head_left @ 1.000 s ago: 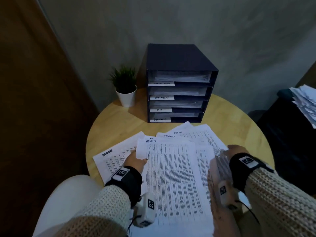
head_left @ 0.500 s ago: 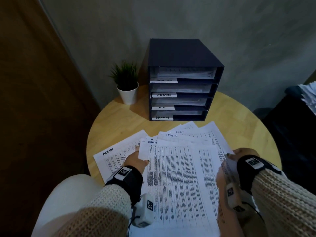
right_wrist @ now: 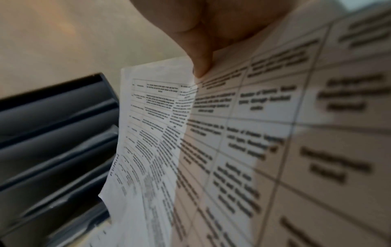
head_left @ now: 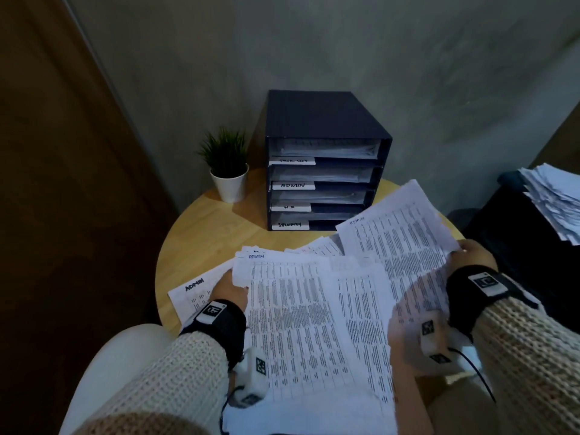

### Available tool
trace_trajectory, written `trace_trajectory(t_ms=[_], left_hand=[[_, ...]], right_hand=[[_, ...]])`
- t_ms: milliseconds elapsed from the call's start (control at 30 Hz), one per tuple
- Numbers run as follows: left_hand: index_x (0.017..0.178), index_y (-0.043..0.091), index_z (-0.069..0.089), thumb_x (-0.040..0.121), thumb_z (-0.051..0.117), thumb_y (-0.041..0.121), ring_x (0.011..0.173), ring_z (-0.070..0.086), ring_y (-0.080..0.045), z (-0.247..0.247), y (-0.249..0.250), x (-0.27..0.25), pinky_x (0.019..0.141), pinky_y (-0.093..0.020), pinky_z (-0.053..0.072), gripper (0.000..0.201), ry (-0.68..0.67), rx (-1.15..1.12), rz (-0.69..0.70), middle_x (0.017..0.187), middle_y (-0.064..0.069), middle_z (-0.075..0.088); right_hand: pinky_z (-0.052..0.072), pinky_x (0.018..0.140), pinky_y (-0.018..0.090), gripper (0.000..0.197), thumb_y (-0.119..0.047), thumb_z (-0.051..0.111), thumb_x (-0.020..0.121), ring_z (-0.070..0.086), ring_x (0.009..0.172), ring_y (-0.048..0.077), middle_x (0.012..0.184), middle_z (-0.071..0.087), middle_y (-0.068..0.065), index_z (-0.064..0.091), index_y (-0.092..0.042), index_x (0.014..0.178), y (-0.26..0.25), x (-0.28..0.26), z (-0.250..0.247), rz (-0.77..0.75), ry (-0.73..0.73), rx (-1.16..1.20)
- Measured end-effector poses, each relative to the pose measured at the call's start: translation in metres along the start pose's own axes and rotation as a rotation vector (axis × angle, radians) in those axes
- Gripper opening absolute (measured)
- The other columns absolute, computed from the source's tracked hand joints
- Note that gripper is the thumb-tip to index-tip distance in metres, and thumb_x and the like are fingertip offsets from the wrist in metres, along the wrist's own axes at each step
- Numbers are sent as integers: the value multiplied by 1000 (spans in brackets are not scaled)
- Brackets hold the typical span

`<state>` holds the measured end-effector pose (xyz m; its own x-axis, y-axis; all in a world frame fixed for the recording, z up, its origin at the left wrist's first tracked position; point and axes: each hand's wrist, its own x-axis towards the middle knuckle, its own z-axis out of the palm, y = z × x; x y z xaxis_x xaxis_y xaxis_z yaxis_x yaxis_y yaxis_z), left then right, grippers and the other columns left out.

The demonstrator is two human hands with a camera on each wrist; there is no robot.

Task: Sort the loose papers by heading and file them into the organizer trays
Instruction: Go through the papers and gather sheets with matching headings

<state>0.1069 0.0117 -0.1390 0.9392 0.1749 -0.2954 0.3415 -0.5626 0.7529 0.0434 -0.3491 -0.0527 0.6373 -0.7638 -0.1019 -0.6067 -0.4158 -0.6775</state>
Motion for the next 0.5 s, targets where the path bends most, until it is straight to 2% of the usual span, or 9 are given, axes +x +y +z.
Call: trace_trajectory(t_ms=[133,200,267,333,400,433,467,500], left_hand=[[130,5,50,93,49,8,119,51,-34,-18,6,5,97,-33,40,37,68,-5,-15,131,-16,55],[129,5,52,92,50,7,117,52,-34,-25,9,5,98,-34,40,37,86,-27,-9,129,-17,56],[127,3,53,91,51,6,117,53,-34,-31,11,3,98,-33,40,36,100,-70,-5,128,-17,57],[126,4,53,91,52,7,116,54,-33,-38,11,0,95,-32,41,35,106,-107,-1,127,-17,58],[124,5,55,90,53,9,114,55,-32,-42,11,-1,92,-31,42,35,104,-137,21,126,-16,59],[123,6,56,89,54,9,113,56,-31,-43,10,-1,91,-30,42,34,105,-152,35,125,-15,60],[122,6,57,89,55,9,112,57,-31,-44,11,-3,90,-30,42,34,107,-166,44,124,-15,61],[122,7,57,89,56,9,111,57,-30,-45,12,-3,89,-29,42,34,105,-186,49,123,-14,62]], right_hand=[[42,97,42,26,-12,43,92,58,106,39,113,63,22,62,-12,109,-38,-15,-18,-152,86,7],[40,98,44,23,-14,43,92,57,105,39,112,62,21,61,-16,106,-59,-23,-27,-236,153,-14],[39,87,40,24,-16,41,95,53,109,42,109,61,20,58,-20,110,-79,-32,-39,-294,230,-40],[33,74,35,23,-16,38,96,51,105,43,94,58,17,56,-20,109,-96,-42,-52,-339,293,-8],[36,71,35,20,-15,40,94,54,98,41,83,55,12,57,-19,105,-109,-49,-62,-401,332,85],[39,73,37,19,-14,42,93,57,95,40,81,56,11,58,-18,103,-114,-53,-67,-430,332,143],[42,76,36,21,-13,43,92,59,94,38,82,58,11,60,-17,104,-118,-57,-70,-455,324,192],[41,74,32,23,-11,45,91,61,95,36,87,61,15,61,-15,106,-121,-60,-72,-470,301,220]])
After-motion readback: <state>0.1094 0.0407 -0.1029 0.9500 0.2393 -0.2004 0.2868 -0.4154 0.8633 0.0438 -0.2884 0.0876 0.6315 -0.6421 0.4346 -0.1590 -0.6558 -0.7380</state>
